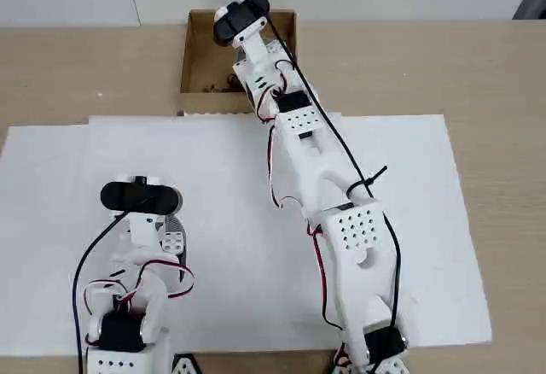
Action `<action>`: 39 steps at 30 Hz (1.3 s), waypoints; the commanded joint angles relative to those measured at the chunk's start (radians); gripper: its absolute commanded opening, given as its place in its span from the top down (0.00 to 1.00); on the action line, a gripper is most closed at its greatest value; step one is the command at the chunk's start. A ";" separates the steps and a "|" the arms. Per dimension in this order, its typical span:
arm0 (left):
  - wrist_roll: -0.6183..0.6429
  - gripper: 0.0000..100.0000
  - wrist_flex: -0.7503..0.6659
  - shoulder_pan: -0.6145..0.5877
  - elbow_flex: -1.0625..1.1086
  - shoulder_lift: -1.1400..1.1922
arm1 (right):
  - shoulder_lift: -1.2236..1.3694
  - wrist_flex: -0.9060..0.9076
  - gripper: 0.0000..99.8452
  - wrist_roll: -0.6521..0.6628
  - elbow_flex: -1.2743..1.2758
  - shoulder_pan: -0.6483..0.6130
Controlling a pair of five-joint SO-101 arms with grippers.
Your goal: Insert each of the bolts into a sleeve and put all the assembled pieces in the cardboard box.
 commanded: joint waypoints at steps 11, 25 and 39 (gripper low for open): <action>-0.005 0.99 -0.025 -0.008 -0.005 -0.011 | -0.031 0.082 0.87 0.011 -0.117 -0.002; -0.002 0.99 -0.025 -0.008 -0.005 -0.011 | -0.030 0.360 1.00 0.006 -0.413 -0.007; -0.006 0.99 -0.025 -0.008 -0.005 -0.011 | -0.039 0.849 1.00 0.006 -0.825 0.001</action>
